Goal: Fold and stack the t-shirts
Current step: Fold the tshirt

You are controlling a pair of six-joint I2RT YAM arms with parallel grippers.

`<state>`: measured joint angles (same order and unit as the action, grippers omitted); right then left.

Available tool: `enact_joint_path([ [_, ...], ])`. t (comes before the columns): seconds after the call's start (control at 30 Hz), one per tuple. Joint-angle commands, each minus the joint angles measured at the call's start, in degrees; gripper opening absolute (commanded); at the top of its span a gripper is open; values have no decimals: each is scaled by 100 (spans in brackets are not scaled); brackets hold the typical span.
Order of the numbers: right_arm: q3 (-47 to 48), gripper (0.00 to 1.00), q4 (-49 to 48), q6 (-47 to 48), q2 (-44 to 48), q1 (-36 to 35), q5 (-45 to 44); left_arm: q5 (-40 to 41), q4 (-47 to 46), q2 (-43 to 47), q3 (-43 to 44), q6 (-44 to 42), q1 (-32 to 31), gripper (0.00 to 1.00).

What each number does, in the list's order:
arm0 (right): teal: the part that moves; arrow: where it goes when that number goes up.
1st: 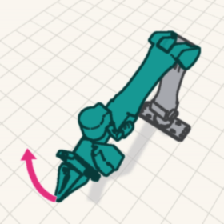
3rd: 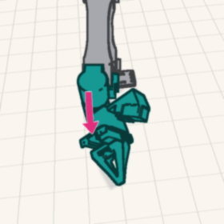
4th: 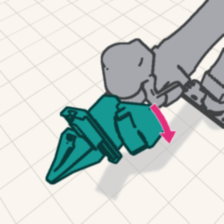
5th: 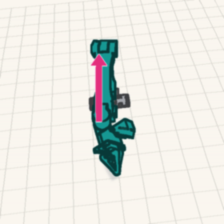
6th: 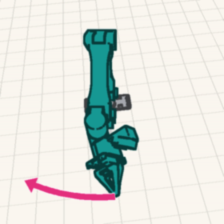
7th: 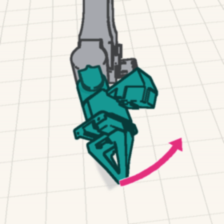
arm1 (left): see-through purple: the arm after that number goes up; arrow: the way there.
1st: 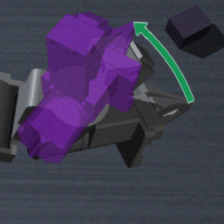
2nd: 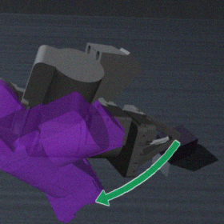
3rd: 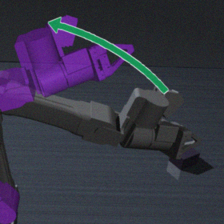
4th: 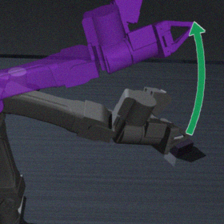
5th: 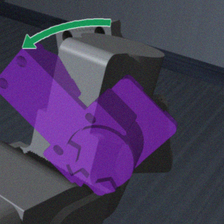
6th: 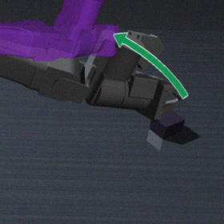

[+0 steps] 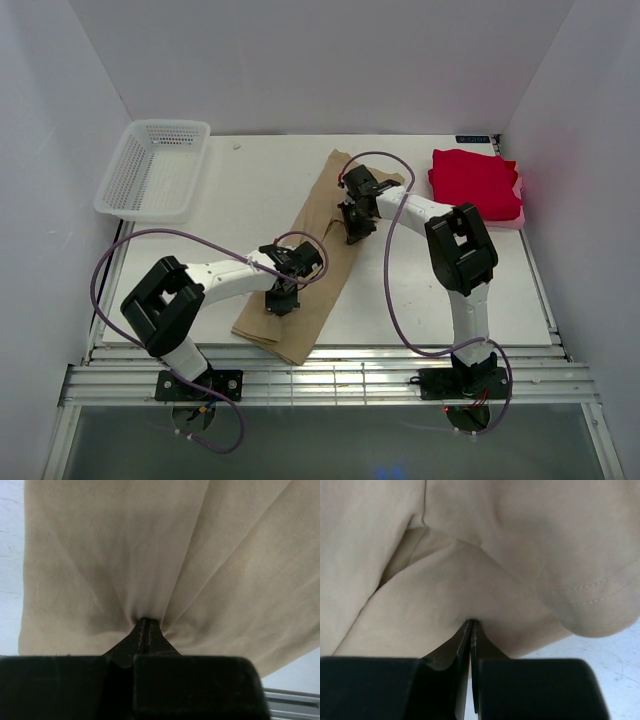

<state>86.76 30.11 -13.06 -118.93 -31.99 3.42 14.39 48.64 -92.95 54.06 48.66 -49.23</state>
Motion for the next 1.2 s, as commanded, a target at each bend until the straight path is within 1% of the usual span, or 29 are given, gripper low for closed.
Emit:
enact_joint_path([
  [0.0,402,8,320,-12,-358,-36,-595,-497,-381,-188,-19,-120,10,0],
  [0.07,648,8,565,-12,-612,-27,-868,-656,-426,-233,113,-138,1,0],
  [0.17,1254,8,907,23,-990,34,-1053,-877,-461,-285,358,-147,-34,0],
  [0.2,1604,8,996,23,-1087,96,-1063,-912,-470,-312,438,-155,-34,0],
  [0.27,1939,8,1215,5,-1351,175,-1071,-1026,-461,-364,639,-173,-51,0],
  [0.3,2272,8,1278,-12,-1430,262,-1063,-1070,-470,-399,701,-173,-60,0],
  [0.57,3601,8,1630,111,-2072,737,-940,-1430,-566,-830,1211,-147,-139,0],
  [0.6,3654,8,1621,119,-2098,842,-940,-1430,-619,-874,1264,-147,-165,0],
  [0.67,3768,8,1630,128,-2143,1027,-835,-1685,-654,-1023,1449,-147,-192,0],
  [0.83,3778,8,1604,242,-2090,1212,-606,-1659,-672,-1270,1844,-278,-236,0],
  [1.03,3172,8,1472,374,-1748,1221,-597,-1712,-698,-1305,2020,-358,-271,0],
  [1.13,2944,8,1436,409,-1423,1212,-658,-1537,-908,-1121,2047,-445,-367,0],
  [1.17,2813,9,1245,418,-1239,1186,-789,-1527,-1101,-1025,2082,-541,-420,0],
])
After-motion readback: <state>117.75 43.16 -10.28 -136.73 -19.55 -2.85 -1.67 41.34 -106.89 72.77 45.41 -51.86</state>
